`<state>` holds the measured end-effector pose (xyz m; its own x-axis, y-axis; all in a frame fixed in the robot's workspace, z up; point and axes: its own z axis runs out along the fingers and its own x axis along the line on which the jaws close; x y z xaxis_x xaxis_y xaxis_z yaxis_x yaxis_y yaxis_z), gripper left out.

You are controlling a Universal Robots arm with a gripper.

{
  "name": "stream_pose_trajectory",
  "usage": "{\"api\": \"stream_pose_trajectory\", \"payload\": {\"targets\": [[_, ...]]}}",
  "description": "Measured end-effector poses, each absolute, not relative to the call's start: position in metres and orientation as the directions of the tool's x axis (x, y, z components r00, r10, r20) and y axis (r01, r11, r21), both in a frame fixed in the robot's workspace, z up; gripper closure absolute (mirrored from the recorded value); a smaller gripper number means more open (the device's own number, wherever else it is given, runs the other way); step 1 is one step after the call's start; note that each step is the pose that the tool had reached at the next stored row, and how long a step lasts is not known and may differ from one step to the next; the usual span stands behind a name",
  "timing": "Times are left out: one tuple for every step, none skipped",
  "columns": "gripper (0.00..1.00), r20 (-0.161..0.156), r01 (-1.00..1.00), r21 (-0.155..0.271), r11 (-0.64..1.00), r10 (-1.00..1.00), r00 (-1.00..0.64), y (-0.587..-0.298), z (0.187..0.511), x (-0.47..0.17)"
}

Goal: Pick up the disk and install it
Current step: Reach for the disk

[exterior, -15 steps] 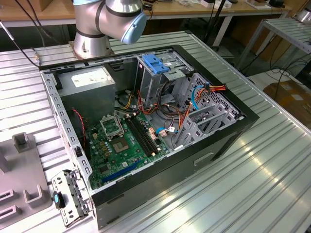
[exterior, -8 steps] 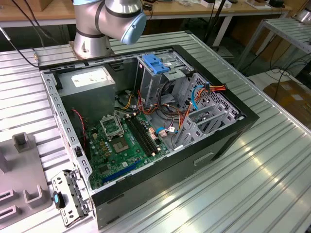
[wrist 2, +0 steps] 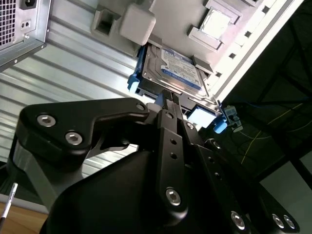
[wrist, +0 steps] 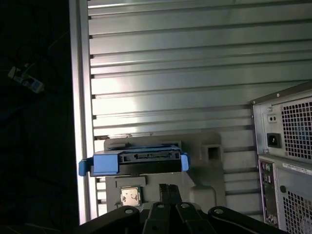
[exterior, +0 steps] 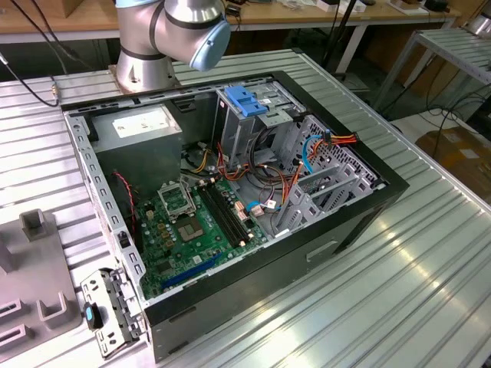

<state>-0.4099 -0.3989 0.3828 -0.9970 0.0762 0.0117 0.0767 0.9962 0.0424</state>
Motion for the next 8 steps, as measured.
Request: {"api": "stream_pose_trajectory", "payload": {"targets": [[0.89,0.012,0.077,0.042,0.996,0.076,-0.997,-0.399,0.383,-0.413],[0.89,0.012,0.077,0.042,0.996,0.076,-0.997,-0.399,0.383,-0.416],[0.89,0.013,0.077,0.042,0.996,0.076,-0.997,-0.398,0.383,-0.423],[0.89,0.013,0.077,0.042,0.996,0.076,-0.997,-0.397,0.383,-0.427],[0.89,0.014,0.077,0.042,0.996,0.076,-0.997,-0.397,0.383,-0.43],[0.89,0.014,0.077,0.042,0.996,0.076,-0.997,-0.396,0.383,-0.434],[0.89,0.013,0.077,0.042,0.996,0.076,-0.997,-0.396,0.383,-0.437],[0.89,0.014,0.077,0.042,0.996,0.077,-0.997,-0.395,0.382,-0.441]]}}
